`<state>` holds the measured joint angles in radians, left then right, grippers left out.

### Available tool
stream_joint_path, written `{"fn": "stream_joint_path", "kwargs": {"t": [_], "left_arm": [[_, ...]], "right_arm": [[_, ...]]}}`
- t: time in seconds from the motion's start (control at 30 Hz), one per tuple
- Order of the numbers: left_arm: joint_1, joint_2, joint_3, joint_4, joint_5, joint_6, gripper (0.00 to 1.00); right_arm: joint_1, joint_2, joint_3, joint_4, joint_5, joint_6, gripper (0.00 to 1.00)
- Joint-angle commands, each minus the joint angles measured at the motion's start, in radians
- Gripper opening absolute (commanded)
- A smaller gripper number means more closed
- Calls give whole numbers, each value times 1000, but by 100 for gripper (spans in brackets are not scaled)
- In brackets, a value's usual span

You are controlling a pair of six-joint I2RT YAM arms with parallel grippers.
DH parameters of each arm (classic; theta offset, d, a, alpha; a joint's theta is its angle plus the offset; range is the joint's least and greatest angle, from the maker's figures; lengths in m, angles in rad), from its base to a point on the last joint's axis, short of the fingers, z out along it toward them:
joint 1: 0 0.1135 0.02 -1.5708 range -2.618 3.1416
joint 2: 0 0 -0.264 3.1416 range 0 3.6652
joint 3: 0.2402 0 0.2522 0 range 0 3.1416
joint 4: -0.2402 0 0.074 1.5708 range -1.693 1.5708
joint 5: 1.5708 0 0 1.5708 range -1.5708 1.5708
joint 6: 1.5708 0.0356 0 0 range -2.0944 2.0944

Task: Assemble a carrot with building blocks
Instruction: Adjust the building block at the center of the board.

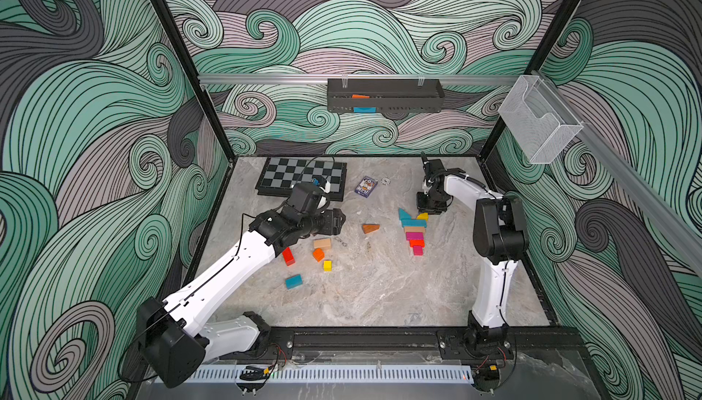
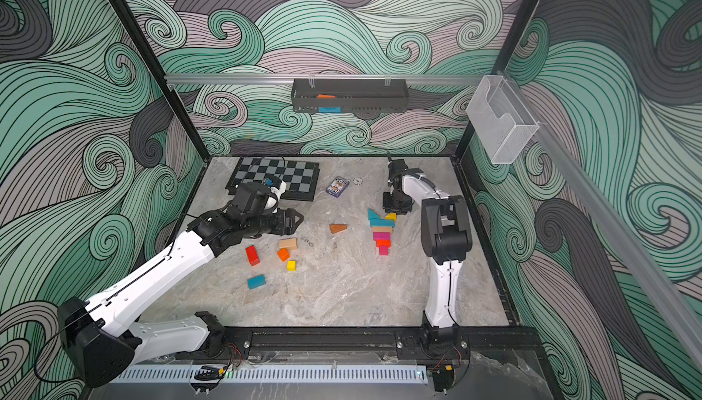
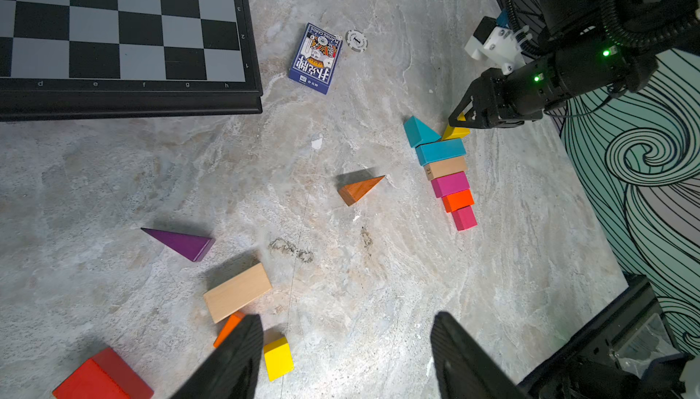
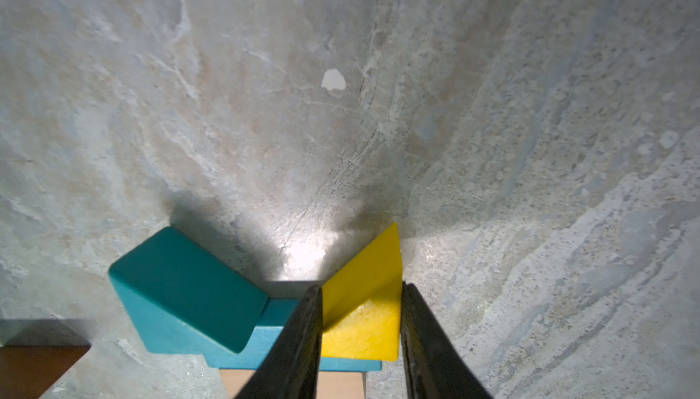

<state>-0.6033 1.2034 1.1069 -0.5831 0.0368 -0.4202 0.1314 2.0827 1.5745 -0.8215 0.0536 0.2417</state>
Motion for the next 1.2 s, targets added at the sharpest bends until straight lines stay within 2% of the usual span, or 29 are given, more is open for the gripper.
{"fn": "stream_joint_path", "kwargs": {"t": [0.0,0.73,0.93,1.17], "left_arm": [[8,10,37,9,9,-3,71],[7,18,44,13,17,4,71],[8,19,44,12,16,4,71],[12,5,44,-17,-28,2,76]], "right_arm": [[8,20,-1,1,-11,-12,36],[8,16,-14,0,-2,-13,37],[8,11,-2,0,4,-12,46],[8,-53,29,1,14,-13,71]]}}
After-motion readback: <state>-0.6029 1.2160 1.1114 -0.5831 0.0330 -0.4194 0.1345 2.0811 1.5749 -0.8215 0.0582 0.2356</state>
